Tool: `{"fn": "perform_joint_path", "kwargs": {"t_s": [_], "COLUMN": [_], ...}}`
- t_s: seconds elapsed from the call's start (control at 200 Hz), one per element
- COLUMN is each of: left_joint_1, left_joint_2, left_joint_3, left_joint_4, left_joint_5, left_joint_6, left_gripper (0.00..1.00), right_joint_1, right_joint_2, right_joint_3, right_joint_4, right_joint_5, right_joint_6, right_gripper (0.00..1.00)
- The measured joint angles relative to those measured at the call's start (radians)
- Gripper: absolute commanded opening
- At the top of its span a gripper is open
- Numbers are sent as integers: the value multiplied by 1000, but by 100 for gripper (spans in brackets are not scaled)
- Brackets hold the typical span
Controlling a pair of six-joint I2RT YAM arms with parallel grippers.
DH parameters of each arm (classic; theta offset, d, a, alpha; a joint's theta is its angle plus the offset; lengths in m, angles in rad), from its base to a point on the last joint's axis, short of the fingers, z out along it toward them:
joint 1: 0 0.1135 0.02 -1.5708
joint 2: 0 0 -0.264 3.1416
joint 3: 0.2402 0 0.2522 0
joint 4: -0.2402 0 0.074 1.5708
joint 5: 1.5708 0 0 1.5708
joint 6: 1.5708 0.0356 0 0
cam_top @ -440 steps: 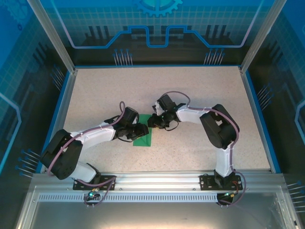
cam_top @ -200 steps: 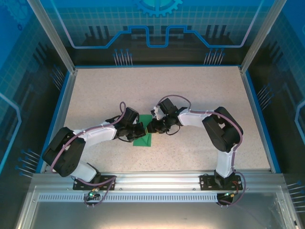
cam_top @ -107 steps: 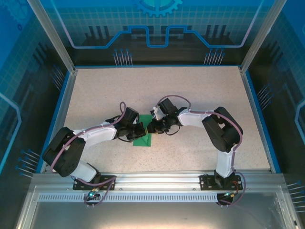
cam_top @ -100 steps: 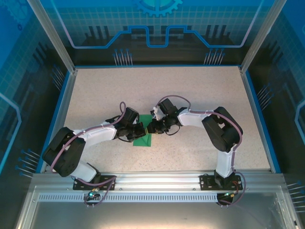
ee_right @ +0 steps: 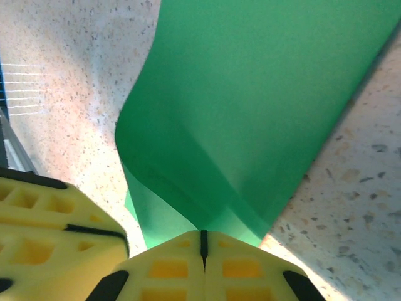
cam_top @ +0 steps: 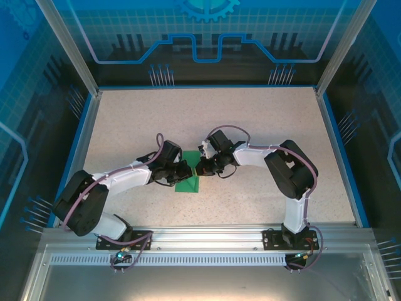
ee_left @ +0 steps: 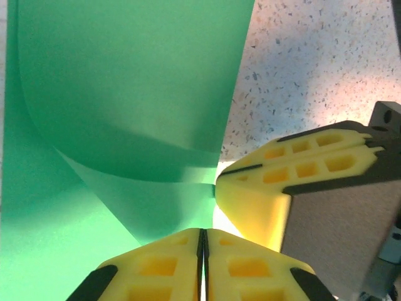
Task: Fold a paper plane with a square sheet of paper (pick it up from the middle)
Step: Fold the triangle a second time at the center of the table.
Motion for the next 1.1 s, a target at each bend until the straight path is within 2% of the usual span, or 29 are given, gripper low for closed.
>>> {"fn": "perform_joint_path", "kwargs": {"t_s": [1.1], "left_joint_1": [0], "left_joint_2": [89], "left_joint_3": [0], "left_joint_4": [46], "left_joint_5": [63], "left_joint_6": [0], "left_gripper": [18], "right_joint_1": [-11], "right_joint_2": [43], "right_joint_3": [61], "right_joint_4": [-70], "right_joint_5": [64], "right_joint_6": [-41], "right_gripper": [4]}}
